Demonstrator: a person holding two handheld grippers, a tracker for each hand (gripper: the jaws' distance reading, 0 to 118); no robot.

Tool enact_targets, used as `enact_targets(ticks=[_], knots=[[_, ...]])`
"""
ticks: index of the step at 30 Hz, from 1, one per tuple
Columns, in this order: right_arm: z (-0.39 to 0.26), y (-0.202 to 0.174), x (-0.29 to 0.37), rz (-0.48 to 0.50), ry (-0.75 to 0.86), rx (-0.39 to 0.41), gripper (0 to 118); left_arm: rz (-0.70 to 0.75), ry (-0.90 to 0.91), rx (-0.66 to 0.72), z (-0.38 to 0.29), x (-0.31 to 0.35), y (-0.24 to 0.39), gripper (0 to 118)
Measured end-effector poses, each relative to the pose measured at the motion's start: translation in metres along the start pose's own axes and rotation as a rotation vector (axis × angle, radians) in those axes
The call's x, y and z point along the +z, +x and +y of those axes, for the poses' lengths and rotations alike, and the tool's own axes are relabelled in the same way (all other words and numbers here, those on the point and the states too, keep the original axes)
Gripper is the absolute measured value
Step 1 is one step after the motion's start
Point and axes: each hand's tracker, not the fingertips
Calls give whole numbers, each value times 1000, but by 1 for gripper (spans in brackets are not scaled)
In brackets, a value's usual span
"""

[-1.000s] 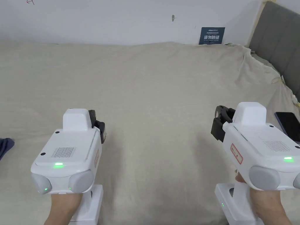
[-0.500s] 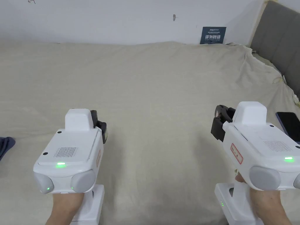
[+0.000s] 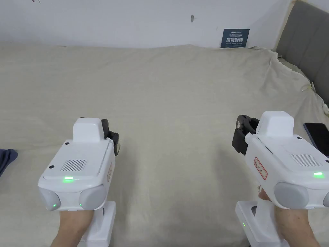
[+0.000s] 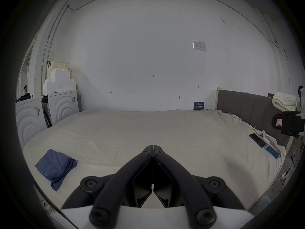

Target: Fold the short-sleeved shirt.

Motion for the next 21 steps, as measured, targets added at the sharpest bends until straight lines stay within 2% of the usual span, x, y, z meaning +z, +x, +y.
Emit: enact_targets(ticks=[21], knots=[[1,-1,2,6,-4,11,0,-11,1,-6,-1,3,3,0]])
